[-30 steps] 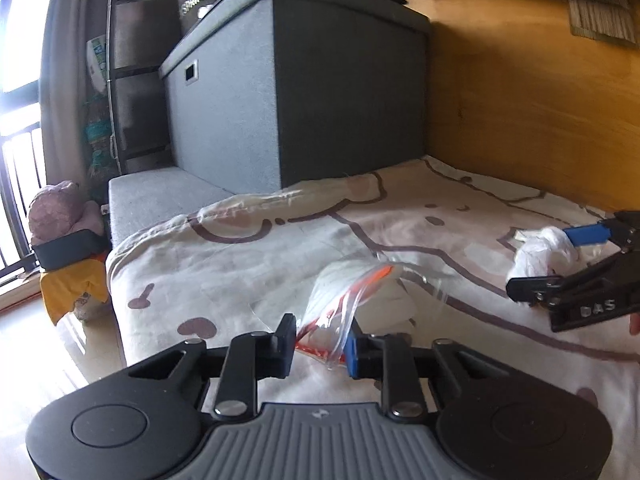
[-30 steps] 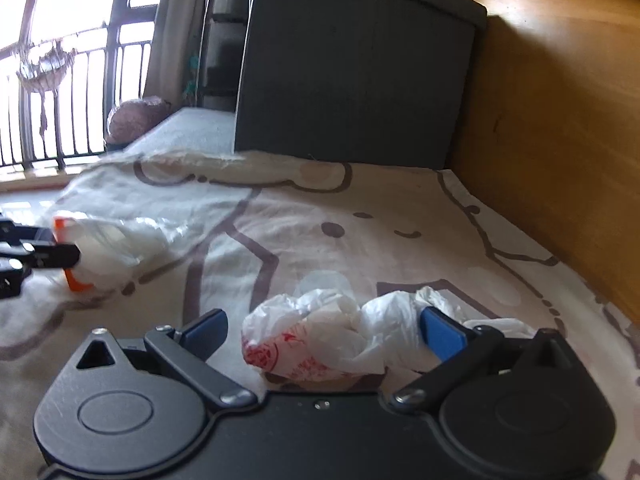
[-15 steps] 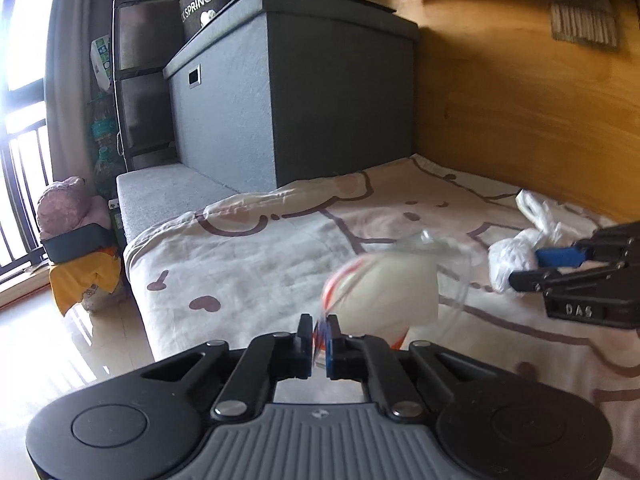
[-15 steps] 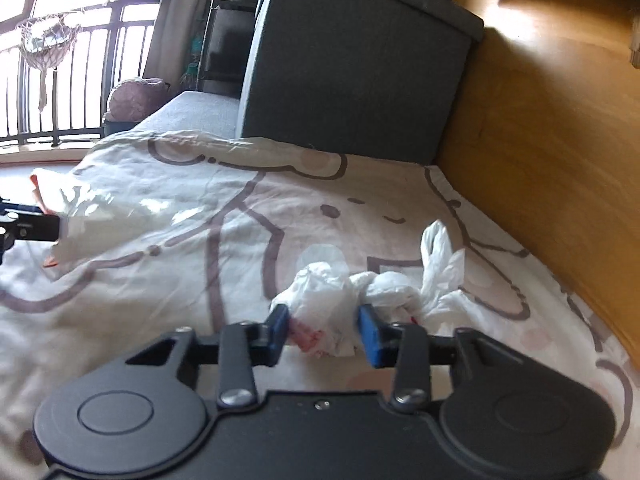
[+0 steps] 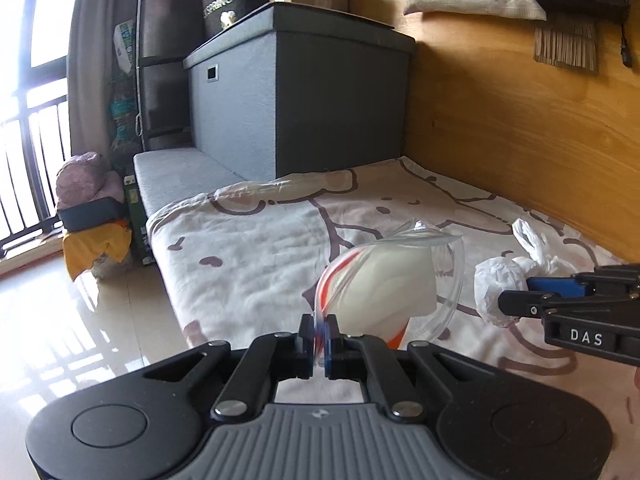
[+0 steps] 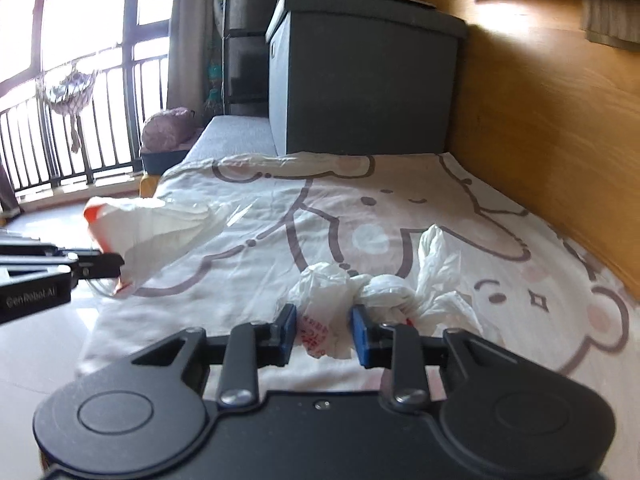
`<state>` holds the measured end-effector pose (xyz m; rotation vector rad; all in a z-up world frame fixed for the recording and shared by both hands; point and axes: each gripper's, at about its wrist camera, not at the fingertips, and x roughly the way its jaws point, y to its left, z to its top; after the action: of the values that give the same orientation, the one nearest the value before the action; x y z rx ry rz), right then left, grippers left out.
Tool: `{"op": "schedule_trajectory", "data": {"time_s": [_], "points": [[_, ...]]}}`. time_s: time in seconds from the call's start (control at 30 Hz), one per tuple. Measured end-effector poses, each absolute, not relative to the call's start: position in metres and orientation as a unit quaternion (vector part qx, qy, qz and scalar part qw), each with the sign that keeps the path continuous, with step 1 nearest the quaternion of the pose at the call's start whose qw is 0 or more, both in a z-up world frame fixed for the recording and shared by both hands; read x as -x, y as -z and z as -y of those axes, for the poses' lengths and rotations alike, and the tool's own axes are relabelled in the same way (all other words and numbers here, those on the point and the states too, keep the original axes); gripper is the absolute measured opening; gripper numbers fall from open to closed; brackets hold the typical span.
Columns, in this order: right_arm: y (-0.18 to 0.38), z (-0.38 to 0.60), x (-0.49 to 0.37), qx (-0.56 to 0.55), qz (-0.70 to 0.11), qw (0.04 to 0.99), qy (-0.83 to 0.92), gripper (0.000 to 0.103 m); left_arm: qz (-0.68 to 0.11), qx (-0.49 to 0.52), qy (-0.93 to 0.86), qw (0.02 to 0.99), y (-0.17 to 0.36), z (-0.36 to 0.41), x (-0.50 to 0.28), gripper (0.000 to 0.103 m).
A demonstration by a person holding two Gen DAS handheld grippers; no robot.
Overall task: Collect trash
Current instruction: 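Lift and carry the clear bag and white tissue with both tools over the wastebasket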
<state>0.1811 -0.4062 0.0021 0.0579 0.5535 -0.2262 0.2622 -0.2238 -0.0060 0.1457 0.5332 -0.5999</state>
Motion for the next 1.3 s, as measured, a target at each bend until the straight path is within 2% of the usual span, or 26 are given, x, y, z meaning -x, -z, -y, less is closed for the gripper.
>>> {"op": "schedule_trajectory", "data": {"time_s": [0.63,1.3], "points": [[-0.051,0.363,-0.095,-0.057,-0.249,0.96,0.112,0.03,-0.258,-0.028,0.266,0.928,-0.048,0.171,-0.183,0.005],[-0.066,0.316,-0.069,-0.054,-0.246,0.962,0.101,0.03,-0.26,-0.014,0.232,0.937,-0.059,0.101,-0.15,0.005]]}}
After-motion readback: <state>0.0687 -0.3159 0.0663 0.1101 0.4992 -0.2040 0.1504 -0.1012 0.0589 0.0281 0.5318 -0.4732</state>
